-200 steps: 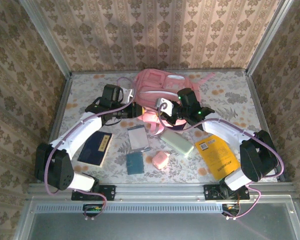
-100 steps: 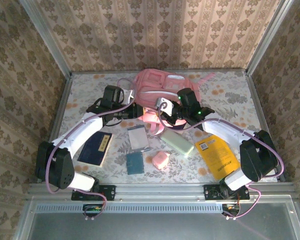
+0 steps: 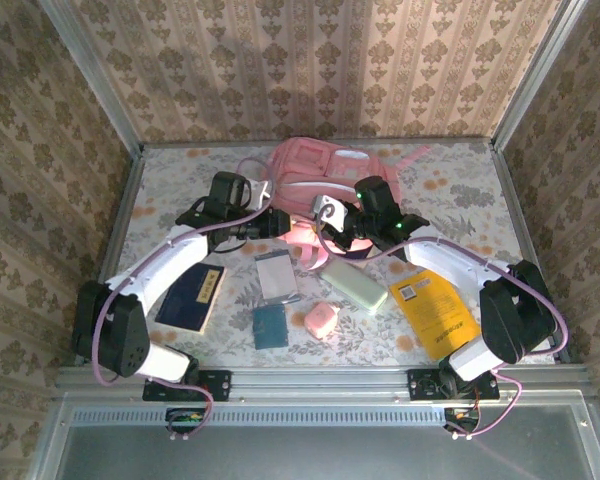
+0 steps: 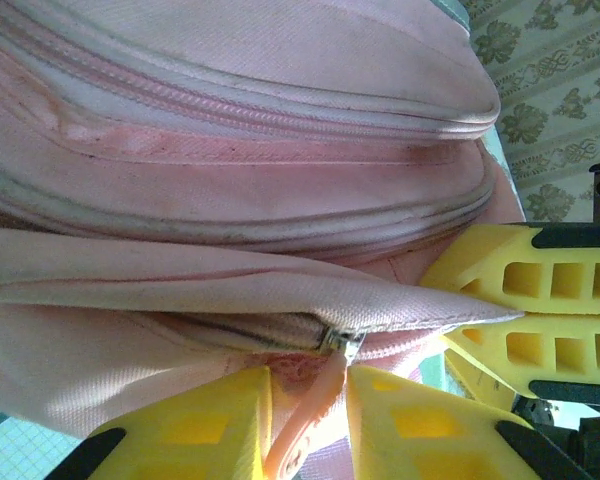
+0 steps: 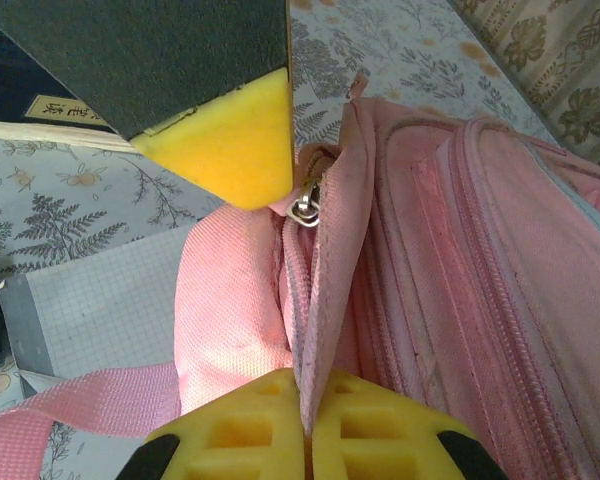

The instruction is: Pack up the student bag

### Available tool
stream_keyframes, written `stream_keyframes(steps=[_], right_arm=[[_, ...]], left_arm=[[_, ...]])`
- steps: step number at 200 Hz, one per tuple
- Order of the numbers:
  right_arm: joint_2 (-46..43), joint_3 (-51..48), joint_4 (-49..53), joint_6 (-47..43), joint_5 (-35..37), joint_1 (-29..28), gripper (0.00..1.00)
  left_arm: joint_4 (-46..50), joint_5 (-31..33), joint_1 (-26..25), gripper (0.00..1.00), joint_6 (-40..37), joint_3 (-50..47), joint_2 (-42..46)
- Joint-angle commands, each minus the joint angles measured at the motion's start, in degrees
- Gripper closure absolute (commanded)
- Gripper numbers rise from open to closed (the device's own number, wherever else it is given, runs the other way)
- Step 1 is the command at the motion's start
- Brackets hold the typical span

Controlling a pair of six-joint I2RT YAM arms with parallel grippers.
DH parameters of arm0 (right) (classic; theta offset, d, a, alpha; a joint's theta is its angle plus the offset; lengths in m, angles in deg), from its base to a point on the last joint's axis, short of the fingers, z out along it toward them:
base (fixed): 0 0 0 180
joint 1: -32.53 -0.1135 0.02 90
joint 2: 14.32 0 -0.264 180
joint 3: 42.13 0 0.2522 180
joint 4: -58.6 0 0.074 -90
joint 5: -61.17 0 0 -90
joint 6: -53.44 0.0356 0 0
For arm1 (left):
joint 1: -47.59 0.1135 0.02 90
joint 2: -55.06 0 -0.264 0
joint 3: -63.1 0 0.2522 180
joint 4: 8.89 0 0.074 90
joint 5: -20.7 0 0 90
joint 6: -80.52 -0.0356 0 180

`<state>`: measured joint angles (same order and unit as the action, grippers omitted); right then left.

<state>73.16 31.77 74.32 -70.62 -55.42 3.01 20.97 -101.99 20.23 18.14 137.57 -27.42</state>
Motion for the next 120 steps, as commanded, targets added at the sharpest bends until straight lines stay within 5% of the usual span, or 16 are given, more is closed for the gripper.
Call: stream_keyframes(steps=[1, 23, 52, 120], right_arm=[[-2.2, 2.1, -2.6, 1.2, -1.6, -0.4, 1.0], [-2.2, 2.2, -2.4, 1.2, -1.7, -0.4, 1.0], [-2.3, 2.4, -2.4, 1.3, -1.5, -0.4, 1.0], [-6.0, -0.5, -5.6, 0.0, 5.7, -0.4, 1.0]], left_arm=[[-1.5, -1.3, -0.8, 0.71, 0.8, -0.5, -1.3], [-1.4, -1.1, -1.0, 0.71, 0.7, -0.2, -1.7], [-1.2, -1.0, -1.0, 1.0, 0.2, 0.2, -2.3], [9.7, 10.7, -0.5, 1.0, -6.0, 4.4, 0.1]])
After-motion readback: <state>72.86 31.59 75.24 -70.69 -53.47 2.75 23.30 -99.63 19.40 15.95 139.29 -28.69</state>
